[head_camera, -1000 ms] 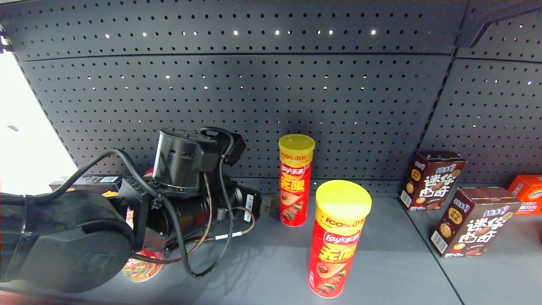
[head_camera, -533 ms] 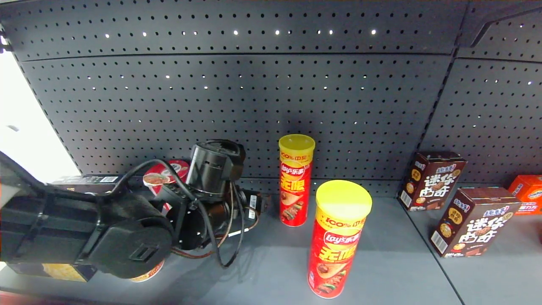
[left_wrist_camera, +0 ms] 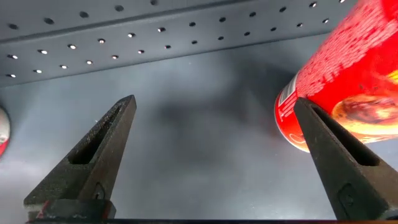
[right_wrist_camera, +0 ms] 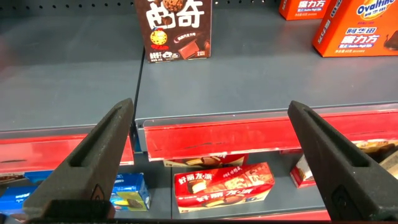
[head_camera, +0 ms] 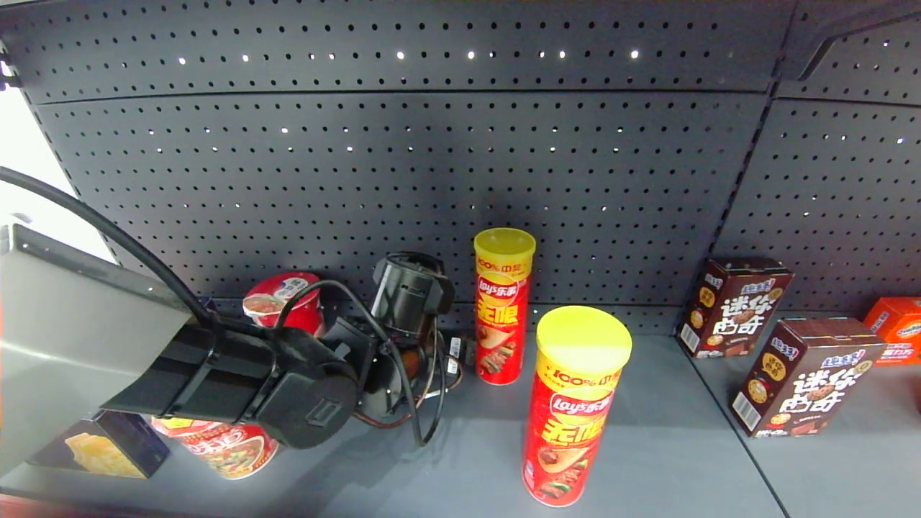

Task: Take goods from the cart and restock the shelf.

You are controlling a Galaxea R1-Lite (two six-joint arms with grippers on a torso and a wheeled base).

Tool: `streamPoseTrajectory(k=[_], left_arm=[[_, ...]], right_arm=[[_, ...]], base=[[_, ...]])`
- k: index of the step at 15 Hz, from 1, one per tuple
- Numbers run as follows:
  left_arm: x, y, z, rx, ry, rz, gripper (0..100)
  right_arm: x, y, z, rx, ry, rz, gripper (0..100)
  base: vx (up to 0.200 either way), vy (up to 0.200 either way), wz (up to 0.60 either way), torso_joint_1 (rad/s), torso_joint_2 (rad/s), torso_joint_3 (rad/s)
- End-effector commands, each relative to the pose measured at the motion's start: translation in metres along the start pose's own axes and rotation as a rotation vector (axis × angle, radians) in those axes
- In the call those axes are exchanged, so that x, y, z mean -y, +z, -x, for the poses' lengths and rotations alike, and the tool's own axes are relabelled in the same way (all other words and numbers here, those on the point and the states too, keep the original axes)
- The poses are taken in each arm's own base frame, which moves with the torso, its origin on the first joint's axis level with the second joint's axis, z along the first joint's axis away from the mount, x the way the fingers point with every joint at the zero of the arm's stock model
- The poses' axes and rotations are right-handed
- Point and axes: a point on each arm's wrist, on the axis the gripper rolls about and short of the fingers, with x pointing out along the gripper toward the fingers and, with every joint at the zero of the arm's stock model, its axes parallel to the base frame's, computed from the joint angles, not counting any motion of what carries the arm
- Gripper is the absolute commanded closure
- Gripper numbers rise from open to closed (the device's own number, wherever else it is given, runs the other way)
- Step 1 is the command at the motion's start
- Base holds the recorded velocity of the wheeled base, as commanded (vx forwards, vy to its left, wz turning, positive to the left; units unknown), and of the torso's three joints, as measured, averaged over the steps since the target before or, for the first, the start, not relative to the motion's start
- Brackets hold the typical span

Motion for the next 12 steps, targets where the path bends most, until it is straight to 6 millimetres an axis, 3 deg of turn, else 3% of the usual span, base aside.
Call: streamPoseTrajectory(k=[1, 12], left_arm=[[0.0022, -0.0041, -0.0034, -0.012, -0.001, -0.006, 0], [0.0059, -0.0037, -0.0025, -0.007, -0.013, -0.008, 0]], right_arm=[[0.0000, -0.0003, -0.0002, -0.003, 0.001, 0.000, 0], [0.0000, 0.0000, 0.0000, 0.000, 0.001, 0.001, 0]], base=[[0.000, 0.000, 0.00, 0.000, 0.00, 0.000], [0.000, 0.000, 0.00, 0.000, 0.00, 0.000]])
